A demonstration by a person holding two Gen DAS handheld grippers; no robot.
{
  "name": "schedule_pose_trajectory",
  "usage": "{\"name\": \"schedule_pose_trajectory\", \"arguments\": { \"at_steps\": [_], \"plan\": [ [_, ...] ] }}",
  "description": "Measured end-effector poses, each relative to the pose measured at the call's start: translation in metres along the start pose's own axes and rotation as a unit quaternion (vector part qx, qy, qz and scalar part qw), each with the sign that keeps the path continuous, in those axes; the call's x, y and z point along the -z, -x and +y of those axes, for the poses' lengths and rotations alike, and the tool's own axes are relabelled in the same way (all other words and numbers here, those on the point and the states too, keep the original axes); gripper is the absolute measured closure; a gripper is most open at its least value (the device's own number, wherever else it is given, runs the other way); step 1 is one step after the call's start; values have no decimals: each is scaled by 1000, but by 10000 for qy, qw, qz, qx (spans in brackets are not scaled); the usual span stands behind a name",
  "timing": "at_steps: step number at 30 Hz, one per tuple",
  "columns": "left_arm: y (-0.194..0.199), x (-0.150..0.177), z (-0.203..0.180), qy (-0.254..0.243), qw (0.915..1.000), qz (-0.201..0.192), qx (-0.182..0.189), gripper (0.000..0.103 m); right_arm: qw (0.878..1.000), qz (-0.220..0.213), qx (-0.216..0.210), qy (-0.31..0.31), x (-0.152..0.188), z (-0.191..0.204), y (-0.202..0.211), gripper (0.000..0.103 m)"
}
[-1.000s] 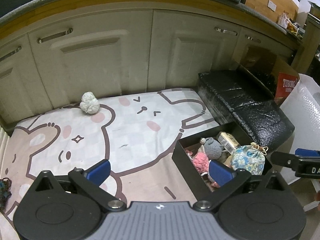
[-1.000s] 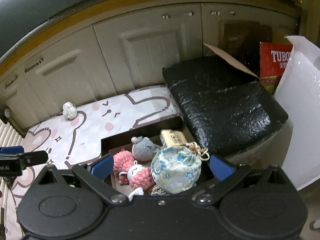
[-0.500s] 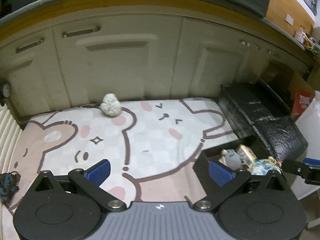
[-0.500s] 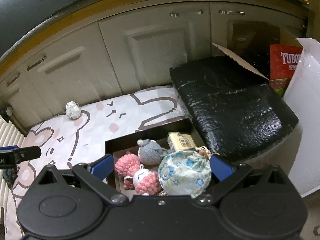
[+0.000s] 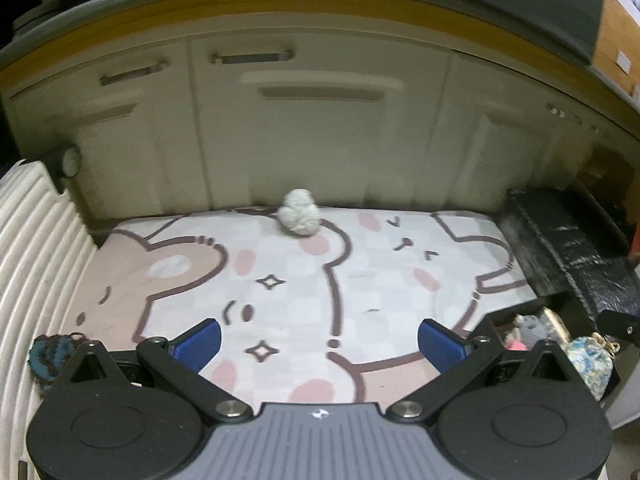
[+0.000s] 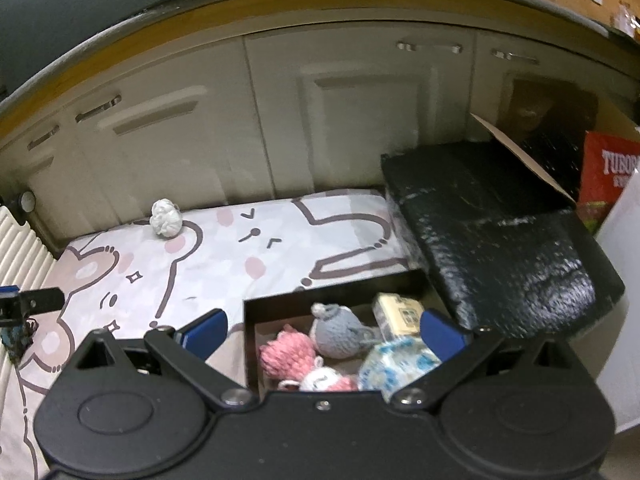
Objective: Organize objects
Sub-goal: 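Withdraw both tools from the box back over the mat, then move left tool to blue-brown scrunchie while right tool approaches white yarn knot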
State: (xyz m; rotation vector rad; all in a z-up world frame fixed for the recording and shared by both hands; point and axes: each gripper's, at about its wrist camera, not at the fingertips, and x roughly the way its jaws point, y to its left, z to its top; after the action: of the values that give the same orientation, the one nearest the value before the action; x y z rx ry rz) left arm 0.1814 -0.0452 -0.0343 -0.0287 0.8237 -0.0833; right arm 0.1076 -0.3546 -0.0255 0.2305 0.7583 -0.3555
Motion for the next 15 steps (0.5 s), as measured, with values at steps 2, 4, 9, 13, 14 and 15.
{"name": "schedule_pose_trajectory", "arguments": {
  "at_steps": [2, 4, 9, 13, 14, 15],
  "plan": [
    [2, 0, 10, 66, 9999, -53, -59, 0, 9999, -48, -31, 119, -4, 11, -3, 0],
    [4, -1, 20, 129, 9998, -99, -132, 0, 9996, -79, -97, 236, -9, 23, -6, 0],
    [9, -2, 49, 291, 9989, -158, -341, 0, 9983, -124, -299, 492, -18, 53, -17, 0],
    [13, -1, 75, 479, 9972, -210, -528, 0, 9966, -104, -454, 678, -23, 79, -27, 0],
    [15, 0, 81, 521, 9967, -223, -575, 0, 9961, -97, -499, 723, -24, 86, -30, 0],
    [16, 1, 88, 556, 9963, -224, -621, 0, 9956, -91, -536, 759, -25, 92, -32, 0]
  ]
}}
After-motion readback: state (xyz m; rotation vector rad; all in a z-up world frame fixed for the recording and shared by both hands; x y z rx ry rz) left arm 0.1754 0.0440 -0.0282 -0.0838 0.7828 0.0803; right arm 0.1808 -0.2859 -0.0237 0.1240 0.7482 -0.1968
